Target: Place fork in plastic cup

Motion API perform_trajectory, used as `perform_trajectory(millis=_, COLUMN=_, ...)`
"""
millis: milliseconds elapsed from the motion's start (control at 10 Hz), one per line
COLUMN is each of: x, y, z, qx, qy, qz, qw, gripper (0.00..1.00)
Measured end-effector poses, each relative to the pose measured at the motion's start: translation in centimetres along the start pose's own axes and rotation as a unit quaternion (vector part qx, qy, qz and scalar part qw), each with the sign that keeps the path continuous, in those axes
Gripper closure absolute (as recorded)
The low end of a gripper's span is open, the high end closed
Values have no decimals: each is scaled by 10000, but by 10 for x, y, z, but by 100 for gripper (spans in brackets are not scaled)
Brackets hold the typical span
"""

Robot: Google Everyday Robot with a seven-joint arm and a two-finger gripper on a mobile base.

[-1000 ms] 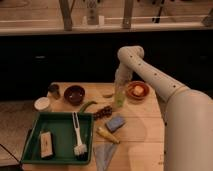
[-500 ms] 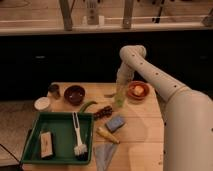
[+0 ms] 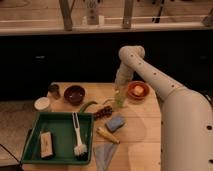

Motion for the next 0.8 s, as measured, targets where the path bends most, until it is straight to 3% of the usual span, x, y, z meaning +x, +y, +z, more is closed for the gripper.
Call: perform_trajectory(millis=800, x=-7, y=0, z=5, qx=-44, qy=-67, qz=-126, qw=9999, gripper=20)
